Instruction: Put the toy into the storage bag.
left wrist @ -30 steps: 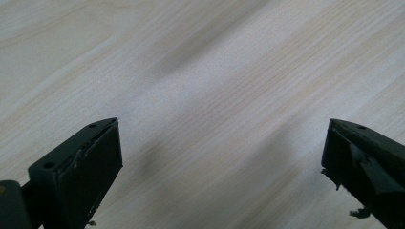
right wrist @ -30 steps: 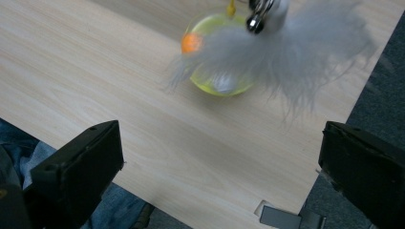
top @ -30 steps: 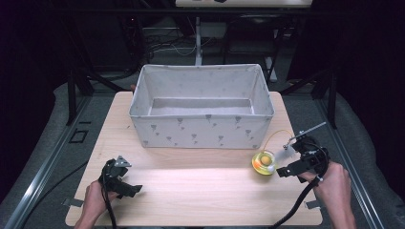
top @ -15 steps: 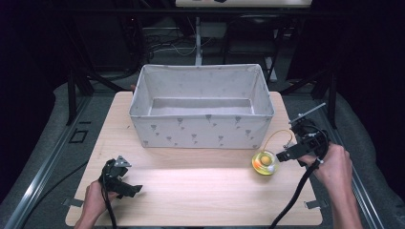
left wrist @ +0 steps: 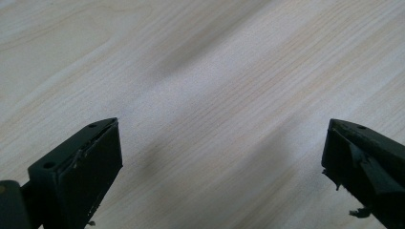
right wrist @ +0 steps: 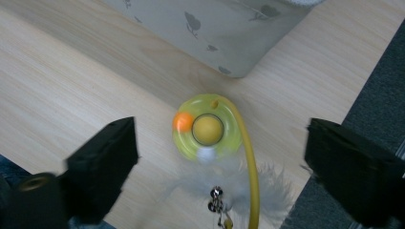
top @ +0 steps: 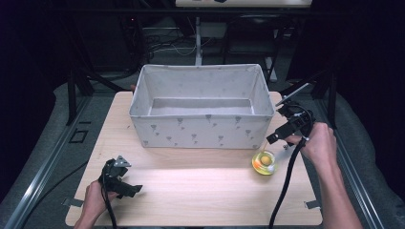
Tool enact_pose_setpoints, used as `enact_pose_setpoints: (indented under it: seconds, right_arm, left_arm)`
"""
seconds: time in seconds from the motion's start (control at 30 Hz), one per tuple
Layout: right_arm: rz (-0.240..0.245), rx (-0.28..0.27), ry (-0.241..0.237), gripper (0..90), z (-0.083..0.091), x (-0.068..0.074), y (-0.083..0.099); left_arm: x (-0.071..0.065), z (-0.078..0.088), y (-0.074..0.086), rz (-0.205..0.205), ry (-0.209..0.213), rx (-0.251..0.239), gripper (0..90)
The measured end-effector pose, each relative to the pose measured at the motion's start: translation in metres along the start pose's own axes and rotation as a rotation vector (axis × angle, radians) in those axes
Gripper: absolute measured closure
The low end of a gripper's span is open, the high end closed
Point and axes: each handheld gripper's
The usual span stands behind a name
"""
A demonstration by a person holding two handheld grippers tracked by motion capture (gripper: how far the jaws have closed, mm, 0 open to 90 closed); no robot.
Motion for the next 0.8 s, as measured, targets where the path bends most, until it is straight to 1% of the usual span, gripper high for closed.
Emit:
enact_pose_setpoints:
  seconds: [0.03,0.07,0.2,0.23,0.27,0.3,0.33,0.4,0.43,0.47,0.63,0.8]
  right_arm:
    - [0.000,-0.003,-0.005,21.5,-0.001,-0.001,-0.001]
    - [0.001,-0.006,-0.011,26.9,-0.002,-0.002,-0.002]
    - [-0.001,-0.006,-0.006,46.2,-0.005,-0.003,-0.004]
    - [-0.001,-0.006,-0.006,46.2,-0.005,-0.003,-0.004]
    - [-0.004,-0.006,0.002,49.8,-0.006,-0.004,-0.005]
    - [-0.003,-0.009,-0.002,58.1,-0.007,-0.005,-0.006]
    - [-0.009,-0.013,0.002,60.6,-0.007,-0.005,-0.006]
    - [-0.004,-0.007,0.000,66.0,-0.008,-0.007,-0.008]
    - [-0.004,-0.007,0.000,66.0,-0.008,-0.007,-0.008]
    - [0.002,-0.008,-0.001,72.0,-0.009,-0.007,-0.008]
    - [0.012,-0.004,0.002,86.5,-0.011,-0.004,-0.010]
    - [0.025,0.007,-0.001,88.2,-0.011,-0.003,-0.011]
  left_arm:
    - [0.000,0.000,0.000,0.000,0.001,0.000,0.2]
    - [0.000,0.000,0.000,0.000,-0.003,-0.001,0.2]
    - [-0.001,0.000,0.000,-0.002,-0.004,0.001,0.2]
    - [-0.001,0.000,0.000,-0.002,-0.004,0.001,0.2]
    - [-0.001,0.000,0.000,-0.002,-0.005,0.000,0.2]
    - [0.000,0.001,0.000,-0.002,-0.005,0.000,0.2]
    - [0.000,0.000,0.000,-0.001,-0.004,0.000,0.2]
    - [0.000,0.000,0.000,0.000,-0.005,0.001,0.2]
    - [0.000,0.000,0.000,0.000,-0.005,0.001,0.2]
    - [-0.001,0.000,0.000,-0.001,-0.005,0.002,0.3]
    - [-0.001,0.000,0.000,-0.004,-0.005,0.002,0.2]
    - [0.000,0.000,0.000,-0.001,-0.004,0.003,0.2]
Point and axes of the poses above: each handheld gripper's, and its own axes: z roughly backward along the jaws, y roughly out of its underside, x roughly to its left, and after that the axes turned 10 degrees about -y, right-handed
